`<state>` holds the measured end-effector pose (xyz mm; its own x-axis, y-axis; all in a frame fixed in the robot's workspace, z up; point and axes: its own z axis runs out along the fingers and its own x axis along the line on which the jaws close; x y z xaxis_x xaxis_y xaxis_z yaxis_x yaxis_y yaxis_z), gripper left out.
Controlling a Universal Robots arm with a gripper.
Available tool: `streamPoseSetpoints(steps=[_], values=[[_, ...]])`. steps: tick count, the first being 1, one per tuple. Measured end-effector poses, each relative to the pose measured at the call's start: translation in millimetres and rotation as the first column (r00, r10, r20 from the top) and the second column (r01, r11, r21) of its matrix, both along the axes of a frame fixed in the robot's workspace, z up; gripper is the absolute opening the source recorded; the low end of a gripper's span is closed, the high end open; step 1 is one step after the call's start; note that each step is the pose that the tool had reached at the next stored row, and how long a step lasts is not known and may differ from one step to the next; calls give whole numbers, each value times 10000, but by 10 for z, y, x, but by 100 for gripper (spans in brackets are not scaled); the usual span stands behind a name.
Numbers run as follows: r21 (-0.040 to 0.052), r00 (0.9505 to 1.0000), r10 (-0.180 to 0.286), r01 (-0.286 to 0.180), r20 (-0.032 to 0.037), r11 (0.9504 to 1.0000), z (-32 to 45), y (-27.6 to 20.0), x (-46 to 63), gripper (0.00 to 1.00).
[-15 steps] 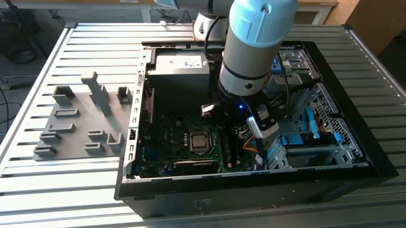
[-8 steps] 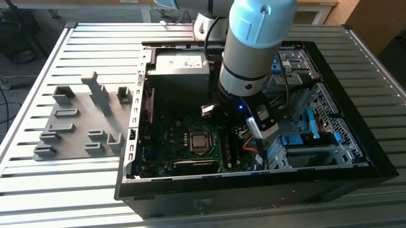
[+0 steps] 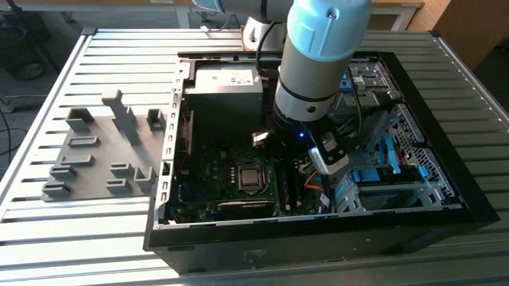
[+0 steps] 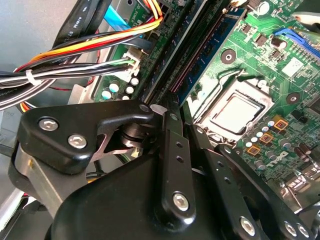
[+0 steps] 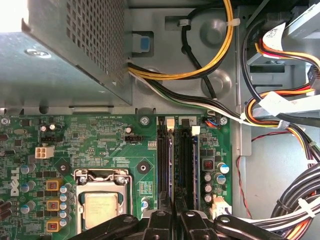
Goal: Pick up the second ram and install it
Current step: 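Insert the second ram into the second slot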
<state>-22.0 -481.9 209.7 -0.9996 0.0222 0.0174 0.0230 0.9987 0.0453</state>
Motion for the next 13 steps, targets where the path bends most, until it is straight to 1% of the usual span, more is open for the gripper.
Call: streamPoseSetpoints(steps=[6, 7, 12, 13], values=[[-1, 10000, 0, 0, 0, 10000, -1, 0, 0, 15], [-1, 10000, 0, 0, 0, 10000, -1, 0, 0, 22], [-2, 10000, 0, 0, 0, 10000, 0, 0, 0, 22], [-1, 10000, 0, 0, 1, 10000, 15, 0, 0, 22]])
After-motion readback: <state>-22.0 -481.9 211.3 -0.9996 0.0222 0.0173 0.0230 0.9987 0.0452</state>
